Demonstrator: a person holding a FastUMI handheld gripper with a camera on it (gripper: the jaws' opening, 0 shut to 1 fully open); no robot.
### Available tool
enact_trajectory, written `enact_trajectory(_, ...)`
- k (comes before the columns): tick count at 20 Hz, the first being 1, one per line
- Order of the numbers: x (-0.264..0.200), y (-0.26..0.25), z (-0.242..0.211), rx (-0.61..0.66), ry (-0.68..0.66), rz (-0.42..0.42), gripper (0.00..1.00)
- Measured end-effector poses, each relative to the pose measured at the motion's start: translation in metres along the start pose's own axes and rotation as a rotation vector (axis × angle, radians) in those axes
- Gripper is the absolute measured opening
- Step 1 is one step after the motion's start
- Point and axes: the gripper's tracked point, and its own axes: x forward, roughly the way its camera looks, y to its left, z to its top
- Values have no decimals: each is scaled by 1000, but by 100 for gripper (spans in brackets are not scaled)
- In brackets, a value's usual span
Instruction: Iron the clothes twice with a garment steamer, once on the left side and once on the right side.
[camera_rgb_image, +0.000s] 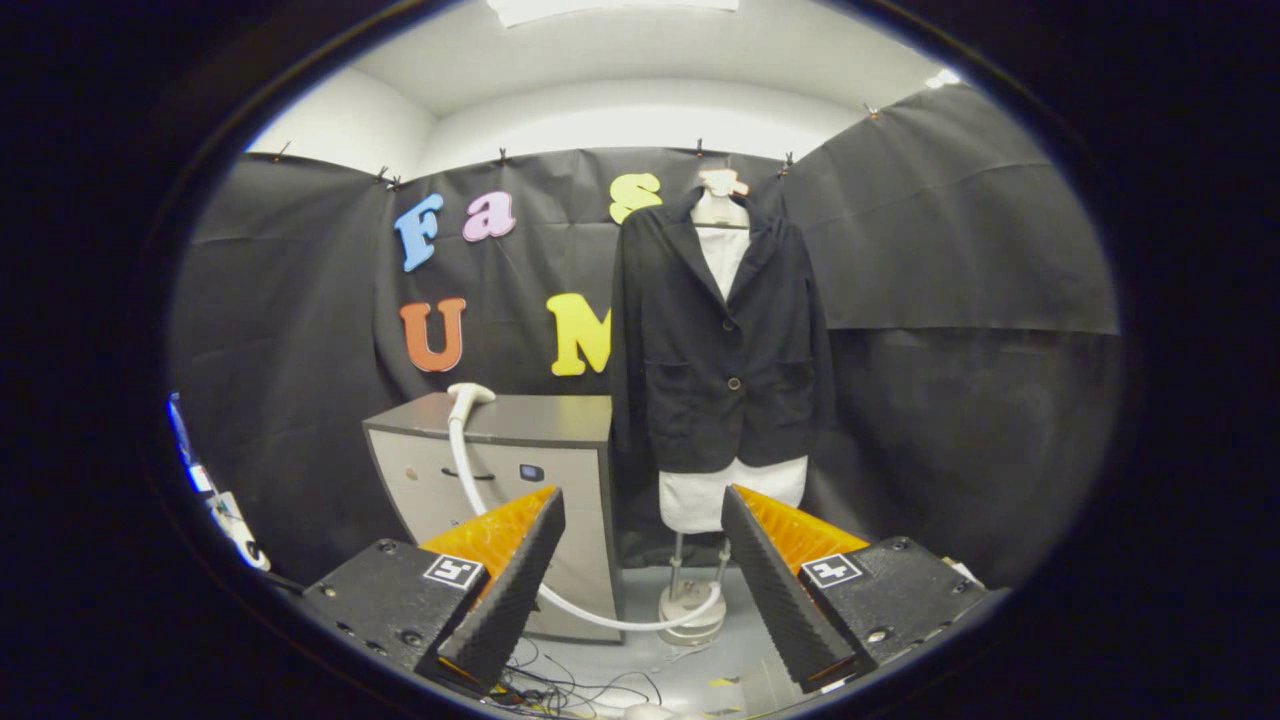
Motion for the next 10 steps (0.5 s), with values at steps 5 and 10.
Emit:
enact_trajectory(5,38,20,30,5,-6,19,100)
enact_trajectory(10,97,57,65,-23,-11,91,100)
